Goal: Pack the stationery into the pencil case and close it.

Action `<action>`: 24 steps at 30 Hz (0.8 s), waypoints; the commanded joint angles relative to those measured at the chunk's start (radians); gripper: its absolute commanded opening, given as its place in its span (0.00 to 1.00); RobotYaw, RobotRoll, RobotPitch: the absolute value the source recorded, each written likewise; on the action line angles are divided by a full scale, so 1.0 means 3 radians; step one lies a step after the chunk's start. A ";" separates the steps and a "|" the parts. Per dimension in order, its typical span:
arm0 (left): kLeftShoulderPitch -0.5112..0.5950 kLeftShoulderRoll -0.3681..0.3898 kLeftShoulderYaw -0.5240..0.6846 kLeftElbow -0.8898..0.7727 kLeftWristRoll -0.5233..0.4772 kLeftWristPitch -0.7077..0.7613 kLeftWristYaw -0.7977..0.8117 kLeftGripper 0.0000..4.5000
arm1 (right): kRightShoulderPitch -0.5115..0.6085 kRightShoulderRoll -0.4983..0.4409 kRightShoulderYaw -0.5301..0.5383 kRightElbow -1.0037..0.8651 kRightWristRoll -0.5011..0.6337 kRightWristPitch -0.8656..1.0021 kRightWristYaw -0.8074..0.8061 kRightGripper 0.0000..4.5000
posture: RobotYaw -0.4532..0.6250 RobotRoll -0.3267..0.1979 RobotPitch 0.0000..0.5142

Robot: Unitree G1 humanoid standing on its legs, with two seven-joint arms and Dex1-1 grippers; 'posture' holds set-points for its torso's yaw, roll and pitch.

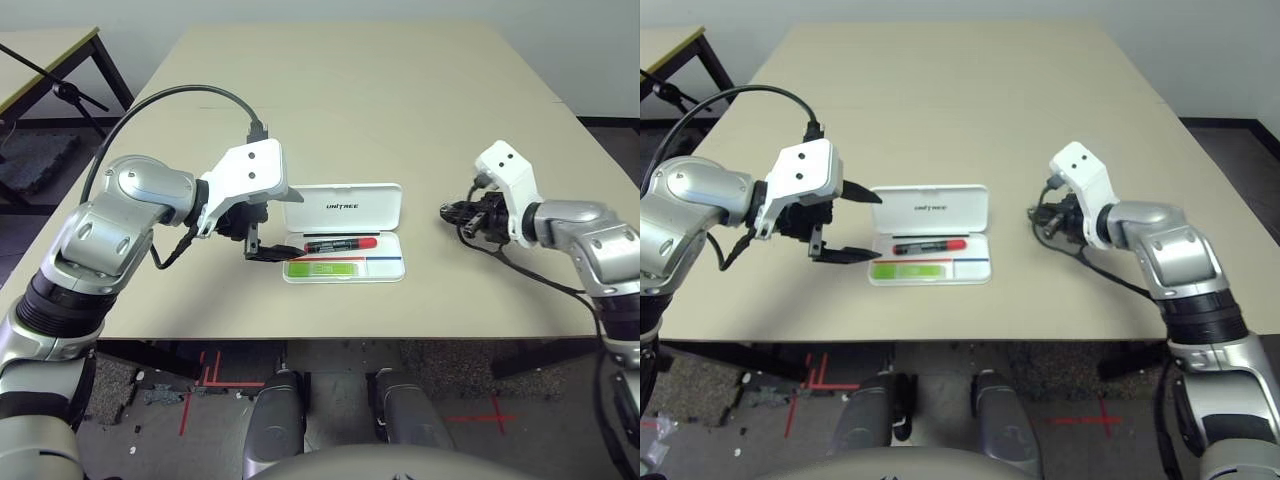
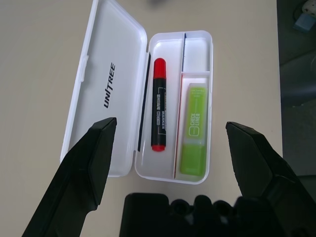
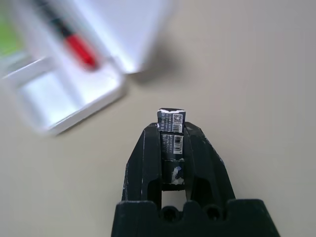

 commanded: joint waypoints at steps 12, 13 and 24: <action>0.0001 -0.0009 -0.0034 0.0032 0.0004 -0.0083 0.0011 1.00 | -0.0177 0.0075 0.0304 0.0018 -0.0087 -0.0686 0.0715 0.07 | 0.36 0.62 0.18; 0.0000 -0.0008 -0.0036 0.0036 0.0007 -0.0087 0.0011 1.00 | -0.0197 0.0091 0.0330 0.0040 -0.0120 -0.0714 0.0723 0.07 | 0.36 0.62 0.18; -0.0002 -0.0040 -0.0042 0.0042 0.0021 -0.0117 0.0054 1.00 | -0.0439 0.0447 0.0669 0.0267 -0.0335 -0.0849 0.0817 0.07 | 0.37 0.62 0.18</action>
